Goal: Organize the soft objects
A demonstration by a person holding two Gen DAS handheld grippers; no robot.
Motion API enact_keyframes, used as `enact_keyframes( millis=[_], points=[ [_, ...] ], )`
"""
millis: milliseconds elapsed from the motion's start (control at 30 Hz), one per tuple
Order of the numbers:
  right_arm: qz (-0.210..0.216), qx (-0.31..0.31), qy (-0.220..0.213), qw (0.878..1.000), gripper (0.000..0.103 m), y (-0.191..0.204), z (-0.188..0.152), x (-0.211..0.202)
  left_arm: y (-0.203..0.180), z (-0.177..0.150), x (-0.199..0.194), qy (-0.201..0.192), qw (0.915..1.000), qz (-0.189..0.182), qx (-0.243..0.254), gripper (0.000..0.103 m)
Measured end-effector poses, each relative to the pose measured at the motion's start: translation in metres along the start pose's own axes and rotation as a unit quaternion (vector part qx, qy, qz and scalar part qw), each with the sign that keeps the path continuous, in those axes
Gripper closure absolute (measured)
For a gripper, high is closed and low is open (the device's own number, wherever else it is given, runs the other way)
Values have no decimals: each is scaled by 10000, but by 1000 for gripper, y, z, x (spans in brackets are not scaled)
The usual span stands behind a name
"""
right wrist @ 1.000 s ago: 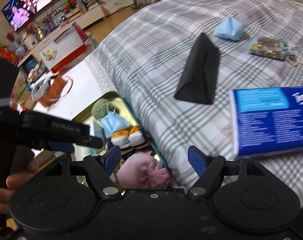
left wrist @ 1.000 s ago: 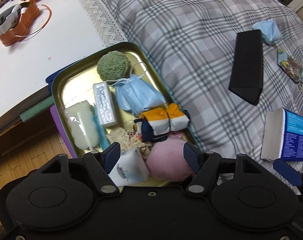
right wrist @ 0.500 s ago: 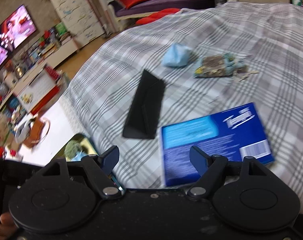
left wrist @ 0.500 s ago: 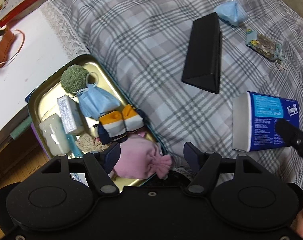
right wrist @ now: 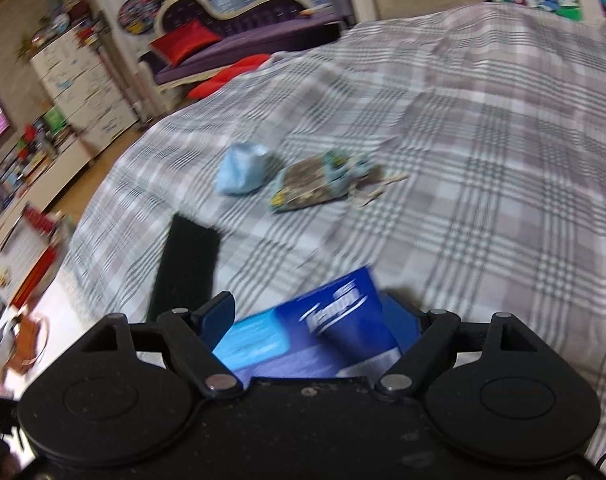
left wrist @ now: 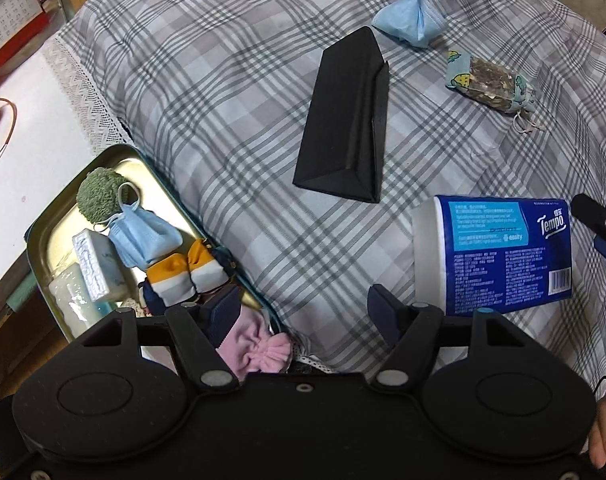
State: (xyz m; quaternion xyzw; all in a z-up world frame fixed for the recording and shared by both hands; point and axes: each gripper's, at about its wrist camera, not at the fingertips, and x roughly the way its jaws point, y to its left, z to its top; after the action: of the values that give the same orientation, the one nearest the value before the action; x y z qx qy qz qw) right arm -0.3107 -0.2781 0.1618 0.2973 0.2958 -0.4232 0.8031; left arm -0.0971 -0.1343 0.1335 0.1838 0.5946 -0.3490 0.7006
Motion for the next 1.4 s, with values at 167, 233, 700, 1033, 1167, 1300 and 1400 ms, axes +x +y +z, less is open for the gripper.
enact_keyframes(
  millis=[167, 233, 700, 1033, 1167, 1300, 1400],
  points=[
    [-317, 95, -96, 9994, 20, 0, 22, 21, -8, 9, 7, 57, 10000, -28, 45, 37],
    [-485, 69, -131, 9987, 19, 4, 31, 33, -11, 12, 8, 47, 10000, -6, 74, 37],
    [-878, 691, -26, 9937, 10, 23, 96, 125, -21, 40, 25, 93, 9999, 42, 60, 37],
    [-1321, 1058, -228, 9853, 10, 15, 121, 186, -39, 48, 37, 190, 9996, 49, 190, 37],
    [-1504, 908, 33, 9844, 10, 14, 121, 205, -43, 49, 41, 240, 9995, 88, 190, 37],
    [-1561, 724, 315, 9846, 6, 10, 121, 213, -46, 51, 44, 284, 9993, 141, 200, 37],
    [-1360, 440, 728, 9870, 7, 7, 125, 209, -46, 50, 46, 312, 9993, 127, 138, 37]
  ],
)
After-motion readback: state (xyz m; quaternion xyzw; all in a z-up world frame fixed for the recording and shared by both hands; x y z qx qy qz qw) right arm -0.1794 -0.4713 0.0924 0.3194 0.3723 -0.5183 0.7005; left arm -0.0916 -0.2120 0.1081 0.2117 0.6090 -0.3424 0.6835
